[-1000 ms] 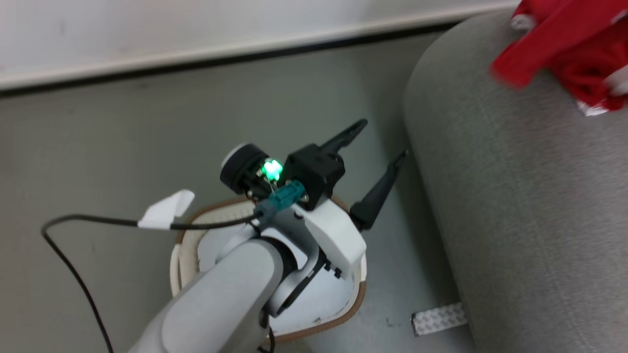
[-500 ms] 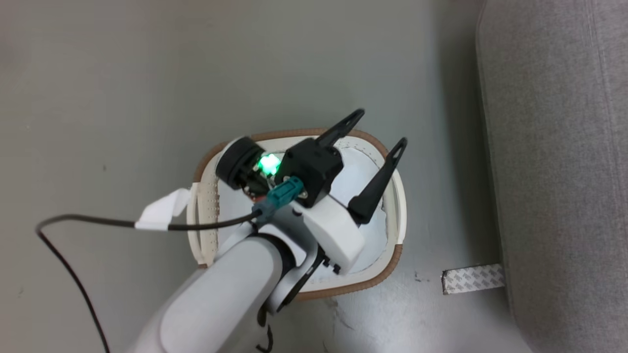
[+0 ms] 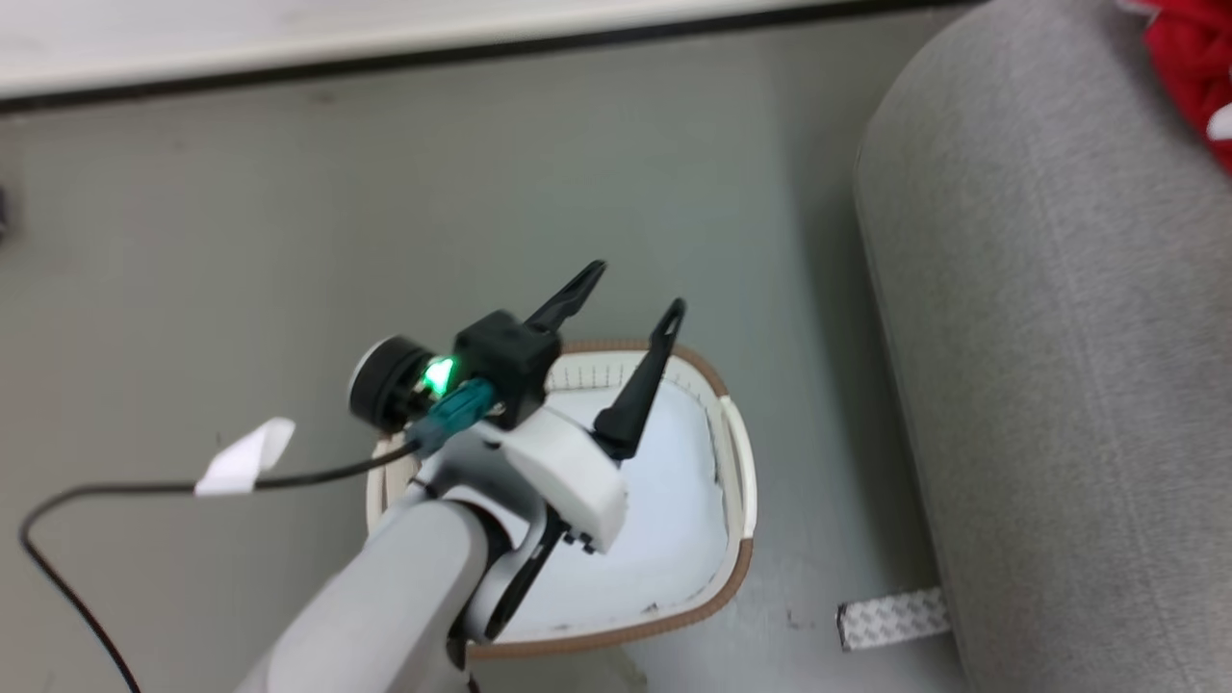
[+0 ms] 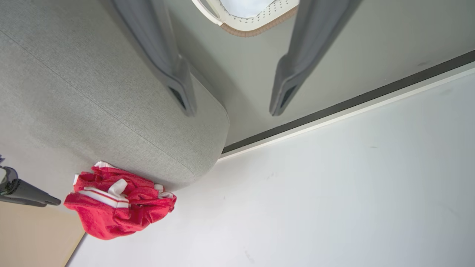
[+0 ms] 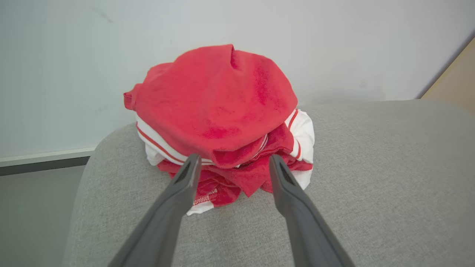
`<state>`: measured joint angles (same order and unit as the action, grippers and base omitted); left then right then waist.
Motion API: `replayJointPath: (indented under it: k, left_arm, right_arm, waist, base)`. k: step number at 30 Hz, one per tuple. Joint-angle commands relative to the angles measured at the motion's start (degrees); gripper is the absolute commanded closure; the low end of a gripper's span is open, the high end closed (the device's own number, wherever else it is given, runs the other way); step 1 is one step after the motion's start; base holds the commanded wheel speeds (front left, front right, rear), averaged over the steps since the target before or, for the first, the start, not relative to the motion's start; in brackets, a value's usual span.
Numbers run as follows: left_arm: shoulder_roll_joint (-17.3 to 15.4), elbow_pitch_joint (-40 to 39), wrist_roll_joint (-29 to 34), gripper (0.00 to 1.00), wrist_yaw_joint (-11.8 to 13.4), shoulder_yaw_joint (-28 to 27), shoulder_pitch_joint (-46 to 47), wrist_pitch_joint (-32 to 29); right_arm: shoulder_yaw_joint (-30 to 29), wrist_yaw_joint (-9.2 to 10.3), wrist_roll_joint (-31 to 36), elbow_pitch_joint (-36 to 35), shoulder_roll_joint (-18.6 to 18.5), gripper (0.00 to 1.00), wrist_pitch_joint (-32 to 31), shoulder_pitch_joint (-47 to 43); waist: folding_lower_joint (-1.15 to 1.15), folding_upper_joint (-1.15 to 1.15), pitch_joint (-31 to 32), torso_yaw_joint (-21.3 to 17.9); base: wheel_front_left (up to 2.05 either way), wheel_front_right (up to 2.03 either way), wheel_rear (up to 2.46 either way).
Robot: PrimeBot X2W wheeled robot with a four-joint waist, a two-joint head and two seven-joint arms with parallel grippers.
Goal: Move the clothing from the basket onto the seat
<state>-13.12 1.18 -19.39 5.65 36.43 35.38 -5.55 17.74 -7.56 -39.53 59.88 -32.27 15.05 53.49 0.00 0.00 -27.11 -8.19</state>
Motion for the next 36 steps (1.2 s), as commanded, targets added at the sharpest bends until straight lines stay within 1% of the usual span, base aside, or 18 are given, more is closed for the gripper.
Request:
replayJointPath:
  k: [1,5,10,13,16,20,24,28,30,31,33,34,36]
  left_arm:
    - [-0.53,0.52,-0.96,0.0,0.45,-0.69,-1.65,1.16]
    - [-1.17,2.57,-1.96,0.0,1.83,-2.43,-4.75,3.89]
    - [-1.61,5.4,-3.9,0.0,3.99,-5.0,-9.39,8.05]
    - [-2.32,7.04,-5.16,0.0,5.24,-6.7,-12.53,10.39]
    - [-3.04,8.24,-5.89,0.0,6.67,-8.49,-16.25,13.22]
    - [-3.84,10.16,-7.26,0.0,7.96,-10.53,-21.78,16.77]
    - [-4.8,12.34,-8.73,0.0,8.98,-13.03,-27.12,19.36]
    - [-5.11,13.45,-8.95,0.0,7.44,-14.81,-31.34,20.5]
    - [-5.0,14.08,-8.27,0.0,6.51,-15.7,-33.34,20.7]
    - [-4.73,13.76,-7.74,0.0,6.2,-16.85,-34.07,20.72]
    - [-3.96,13.08,-7.08,0.0,5.12,-18.84,-35.81,20.71]
    - [-3.48,12.81,-6.56,0.0,4.7,-19.73,-36.59,20.72]
    - [-2.37,12.2,-5.35,0.0,3.68,-21.52,-37.62,20.73]
  right_arm:
    - [-1.4,0.15,1.85,-1.74,0.07,0.0,0.17,-2.33]
    - [-7.01,0.15,6.83,-7.77,0.13,0.0,0.17,-7.43]
    - [-15.36,0.15,13.29,-19.37,2.3,0.0,0.1,-16.74]
    - [-19.7,0.15,17.33,-26.97,5.49,0.0,0.09,-23.0]
    - [-22.61,0.14,20.8,-34.09,9.52,0.0,0.09,-29.5]
    - [-22.82,0.14,24.23,-40.68,14.95,0.0,0.1,-38.25]
    - [-20.43,0.15,25.96,-44.09,20.13,0.0,0.1,-45.37]
    - [-18.4,0.15,26.52,-44.99,24.16,0.0,0.1,-50.25]
    - [-17.53,0.15,28.07,-44.51,25.18,0.0,0.1,-52.22]
    - [-17.37,0.14,27.42,-44.07,26.33,0.0,0.1,-53.12]
    - [-16.74,0.14,29.11,-43.68,27.13,0.0,0.1,-54.35]
    - [-16.57,0.15,28.34,-42.93,27.87,0.0,0.1,-55.16]
    - [-16.81,0.14,29.45,-42.27,28.26,0.0,0.1,-55.74]
  waist:
    - [0.0,0.0,3.89,-0.63]
    - [0.0,0.0,8.52,0.25]
    - [0.0,0.0,14.27,2.32]
    - [0.0,0.0,17.64,3.78]
    - [0.0,0.0,20.95,5.18]
    - [0.0,0.0,24.95,6.87]
    - [0.0,0.0,27.9,7.69]
    - [0.0,0.0,29.34,7.93]
    - [0.0,0.0,30.17,8.06]
    - [0.0,0.0,30.48,8.1]
    - [0.0,0.0,30.91,8.03]
    - [0.0,0.0,31.06,8.07]
    - [0.0,0.0,31.27,8.07]
  base:
    - [0.0,0.0,0.0]
    - [0.0,0.0,0.0]
    - [0.0,0.0,0.0]
    - [0.0,0.0,0.0]
    - [0.0,0.0,0.0]
    - [0.0,0.0,0.0]
    - [0.0,0.0,0.0]
    - [0.0,0.0,0.0]
    - [0.0,0.0,0.0]
    - [0.0,0.0,0.0]
    - [0.0,0.0,0.0]
    - [0.0,0.0,0.0]
    - [0.0,0.0,0.0]
